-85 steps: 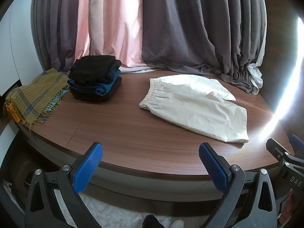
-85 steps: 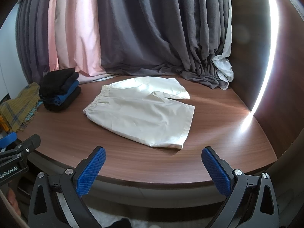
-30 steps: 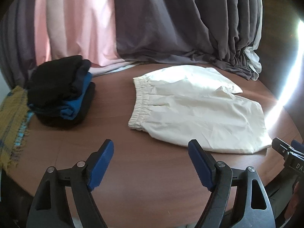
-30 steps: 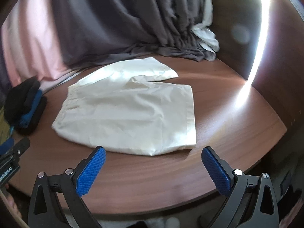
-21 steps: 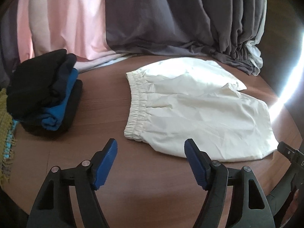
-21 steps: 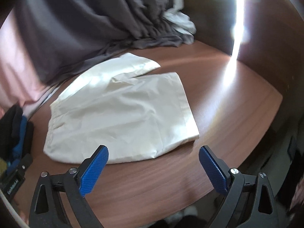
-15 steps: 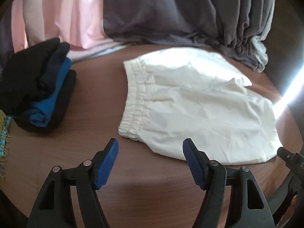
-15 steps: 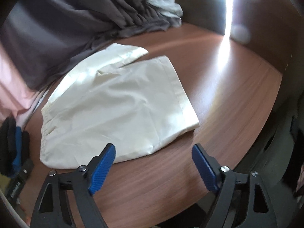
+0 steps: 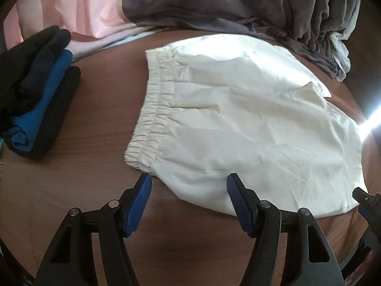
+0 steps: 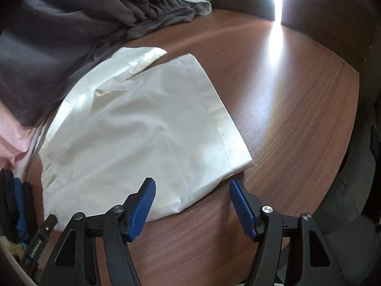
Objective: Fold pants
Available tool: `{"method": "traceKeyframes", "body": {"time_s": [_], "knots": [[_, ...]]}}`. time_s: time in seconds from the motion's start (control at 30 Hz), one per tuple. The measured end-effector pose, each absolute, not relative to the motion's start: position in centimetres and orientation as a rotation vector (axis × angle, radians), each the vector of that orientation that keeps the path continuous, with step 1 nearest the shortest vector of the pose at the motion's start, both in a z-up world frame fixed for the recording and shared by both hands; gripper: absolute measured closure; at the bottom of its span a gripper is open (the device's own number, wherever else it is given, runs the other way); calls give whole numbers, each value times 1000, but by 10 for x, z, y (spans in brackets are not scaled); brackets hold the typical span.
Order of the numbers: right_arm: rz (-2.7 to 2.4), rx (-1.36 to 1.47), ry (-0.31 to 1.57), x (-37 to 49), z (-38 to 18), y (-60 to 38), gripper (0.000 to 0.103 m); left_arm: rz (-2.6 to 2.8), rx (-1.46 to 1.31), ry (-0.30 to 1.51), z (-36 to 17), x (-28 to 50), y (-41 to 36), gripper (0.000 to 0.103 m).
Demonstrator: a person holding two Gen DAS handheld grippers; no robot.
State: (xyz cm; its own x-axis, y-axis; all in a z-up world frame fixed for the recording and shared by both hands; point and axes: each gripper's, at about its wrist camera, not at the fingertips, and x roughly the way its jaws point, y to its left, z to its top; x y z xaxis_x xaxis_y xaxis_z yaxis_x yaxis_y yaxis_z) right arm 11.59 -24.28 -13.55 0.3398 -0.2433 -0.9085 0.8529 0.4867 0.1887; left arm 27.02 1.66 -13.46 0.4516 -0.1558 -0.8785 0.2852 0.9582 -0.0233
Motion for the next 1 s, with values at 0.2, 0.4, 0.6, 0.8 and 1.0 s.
{"method": "traceKeyframes", "body": {"time_s": [0.2, 0.4, 0.6, 0.8, 1.0], "knots": [[-830, 733, 1011, 120, -145, -249, 55, -267, 94, 1098, -142, 276, 14, 38], [-831, 689, 1033, 123, -145, -253, 73, -269, 85, 1118, -145, 278, 11, 63], [-816, 651, 1013, 123, -138, -251, 92, -281, 88, 1097, -143, 277, 11, 90], [-791, 598, 931, 119, -111, -241, 97, -307, 109, 1042, -132, 270, 14, 98], [-775, 574, 840, 111, -79, -232, 98, -354, 107, 957, -107, 259, 23, 99]]}}
